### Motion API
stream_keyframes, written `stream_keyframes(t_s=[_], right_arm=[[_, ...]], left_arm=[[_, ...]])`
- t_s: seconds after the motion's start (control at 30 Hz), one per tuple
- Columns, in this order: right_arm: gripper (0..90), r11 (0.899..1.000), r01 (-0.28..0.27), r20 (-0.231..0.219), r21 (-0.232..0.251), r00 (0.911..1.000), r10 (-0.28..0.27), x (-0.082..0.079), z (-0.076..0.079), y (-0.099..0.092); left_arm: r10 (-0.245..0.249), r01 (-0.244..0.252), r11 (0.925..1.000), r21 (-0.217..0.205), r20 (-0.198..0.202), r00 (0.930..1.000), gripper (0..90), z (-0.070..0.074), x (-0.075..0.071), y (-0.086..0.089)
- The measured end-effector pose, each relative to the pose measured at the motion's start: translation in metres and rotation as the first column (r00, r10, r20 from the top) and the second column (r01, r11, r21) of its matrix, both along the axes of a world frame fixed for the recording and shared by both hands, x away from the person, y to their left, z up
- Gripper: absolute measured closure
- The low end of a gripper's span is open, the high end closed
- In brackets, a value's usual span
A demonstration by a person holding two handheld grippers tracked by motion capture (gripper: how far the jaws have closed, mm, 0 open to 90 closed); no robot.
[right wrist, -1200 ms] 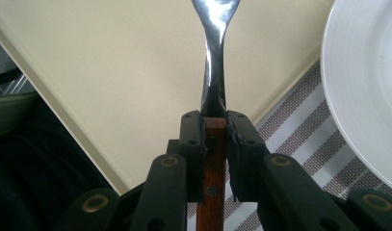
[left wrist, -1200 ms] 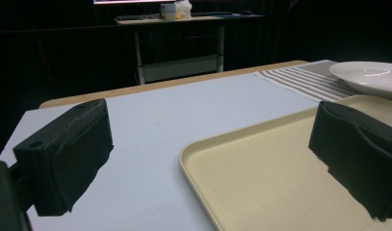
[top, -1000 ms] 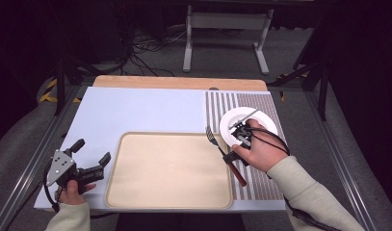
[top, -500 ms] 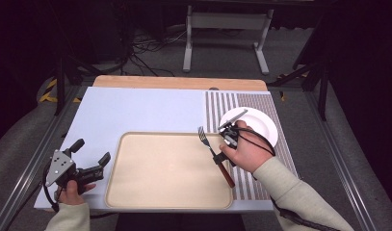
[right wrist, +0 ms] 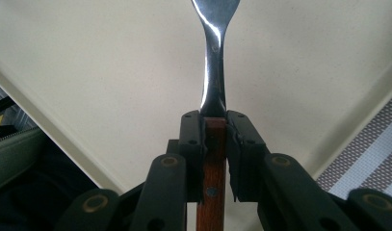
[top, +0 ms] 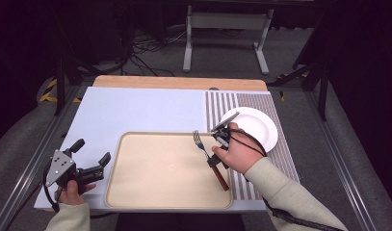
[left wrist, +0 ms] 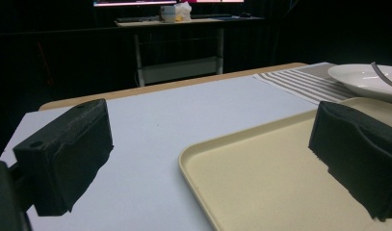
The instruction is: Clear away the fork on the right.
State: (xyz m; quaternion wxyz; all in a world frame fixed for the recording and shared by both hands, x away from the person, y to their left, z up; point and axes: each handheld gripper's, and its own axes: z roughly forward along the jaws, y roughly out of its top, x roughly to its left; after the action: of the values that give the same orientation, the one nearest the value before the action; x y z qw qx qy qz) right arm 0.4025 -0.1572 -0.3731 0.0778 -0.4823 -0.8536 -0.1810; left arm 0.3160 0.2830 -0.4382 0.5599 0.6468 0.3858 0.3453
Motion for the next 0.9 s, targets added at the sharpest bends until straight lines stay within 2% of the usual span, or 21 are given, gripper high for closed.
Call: stream_keyframes(t_s=[0.2, 0.9], right_arm=[[77.6, 1.000, 0.003, -0.029, -0.010, 0.9996, -0.003, 0.001, -0.006, 0.006], [77.5, 0.998, 0.020, -0.085, -0.058, 0.9961, -0.025, 0.007, -0.027, 0.017]], left_arm=[[0.000, 0.000, 1.0000, 0.002, -0.001, 1.0000, 2.0, 0.000, 0.000, 0.000], [-0.001, 0.001, 1.0000, 0.006, -0.001, 1.0000, 2.0, 0.000, 0.000, 0.000]])
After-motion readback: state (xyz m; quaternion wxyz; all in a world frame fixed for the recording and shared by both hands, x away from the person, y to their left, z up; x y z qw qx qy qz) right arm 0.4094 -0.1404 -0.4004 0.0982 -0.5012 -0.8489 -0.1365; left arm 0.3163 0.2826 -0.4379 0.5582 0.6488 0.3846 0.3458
